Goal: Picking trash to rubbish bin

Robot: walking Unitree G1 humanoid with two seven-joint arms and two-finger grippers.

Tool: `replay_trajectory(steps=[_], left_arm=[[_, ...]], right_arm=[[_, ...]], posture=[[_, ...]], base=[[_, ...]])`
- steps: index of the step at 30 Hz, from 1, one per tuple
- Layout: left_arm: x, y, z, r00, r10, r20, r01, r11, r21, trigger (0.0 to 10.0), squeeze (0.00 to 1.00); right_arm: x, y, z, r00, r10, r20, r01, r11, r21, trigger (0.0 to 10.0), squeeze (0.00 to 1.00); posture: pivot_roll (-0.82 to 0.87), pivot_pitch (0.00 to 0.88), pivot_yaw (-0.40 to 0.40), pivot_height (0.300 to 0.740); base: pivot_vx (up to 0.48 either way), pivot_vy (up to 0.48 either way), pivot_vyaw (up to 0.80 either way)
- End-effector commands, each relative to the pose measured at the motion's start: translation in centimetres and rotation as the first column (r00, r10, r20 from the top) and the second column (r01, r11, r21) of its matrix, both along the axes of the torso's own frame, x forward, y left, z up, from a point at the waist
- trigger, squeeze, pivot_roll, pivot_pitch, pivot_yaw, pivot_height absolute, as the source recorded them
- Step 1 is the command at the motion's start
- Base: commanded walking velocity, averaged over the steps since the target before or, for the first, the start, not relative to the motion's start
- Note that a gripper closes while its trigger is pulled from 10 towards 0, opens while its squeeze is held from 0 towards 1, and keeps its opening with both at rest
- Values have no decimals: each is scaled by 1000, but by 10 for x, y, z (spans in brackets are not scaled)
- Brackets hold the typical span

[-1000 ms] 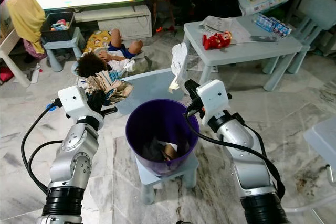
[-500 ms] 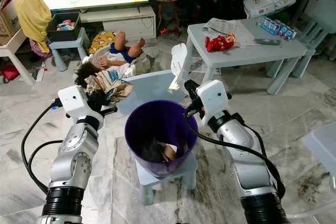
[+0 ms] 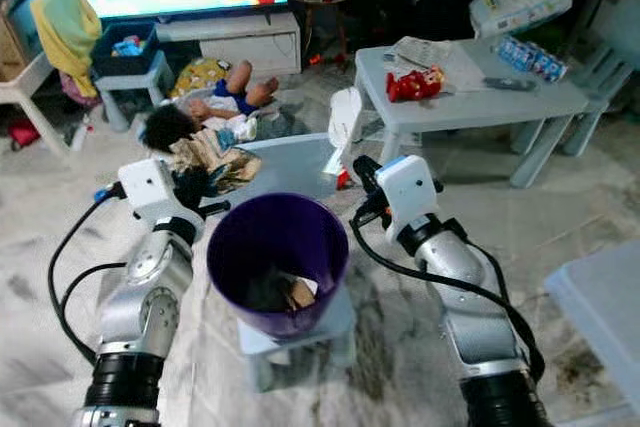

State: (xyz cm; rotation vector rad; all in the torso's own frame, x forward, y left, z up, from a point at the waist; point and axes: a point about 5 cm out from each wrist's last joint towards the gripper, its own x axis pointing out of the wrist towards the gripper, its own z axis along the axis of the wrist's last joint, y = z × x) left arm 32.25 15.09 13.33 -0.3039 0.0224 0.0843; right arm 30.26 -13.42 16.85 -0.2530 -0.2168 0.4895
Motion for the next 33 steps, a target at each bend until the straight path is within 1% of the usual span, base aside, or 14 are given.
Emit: replay_trajectory(steps=[1,3,27,31,32,33], left_arm=[[1,-6,0,1000,-14,-5,14,1000,-6,10000,0],[1,-6,0,1000,-7,4,7,1000,-21,10000,0],[1,-3,0,1000,17,-6,-17,999,-42,10000,0],[1,-2,-4,999,23,-23,-24,999,-34,10000,0],[1,0,-11,998,29,-57,-31,999,-37,10000,0],[0,0,-13,997,30,-66,-33,999,-39,10000,0]], right_arm=[[0,-5,3,1000,-7,9,8,1000,-10,10000,0],[0,-4,2,1000,-7,9,7,1000,-9,10000,0],[-1,-2,2,1000,5,12,-5,1000,-12,10000,0],[-2,-1,3,1000,13,14,-12,1000,-14,10000,0],[-2,1,3,1000,19,15,-19,1000,-15,10000,0],[-2,1,3,1000,21,15,-20,1000,-15,10000,0]], posture=[[-74,59,-9,740],[-73,57,-9,740],[-73,58,-6,740],[-72,60,-9,740],[-72,61,-9,740],[-73,62,-11,740]], base=[[0,-247,0],[0,0,0],[0,0,0],[0,0,0],[0,0,0],[0,0,0]])
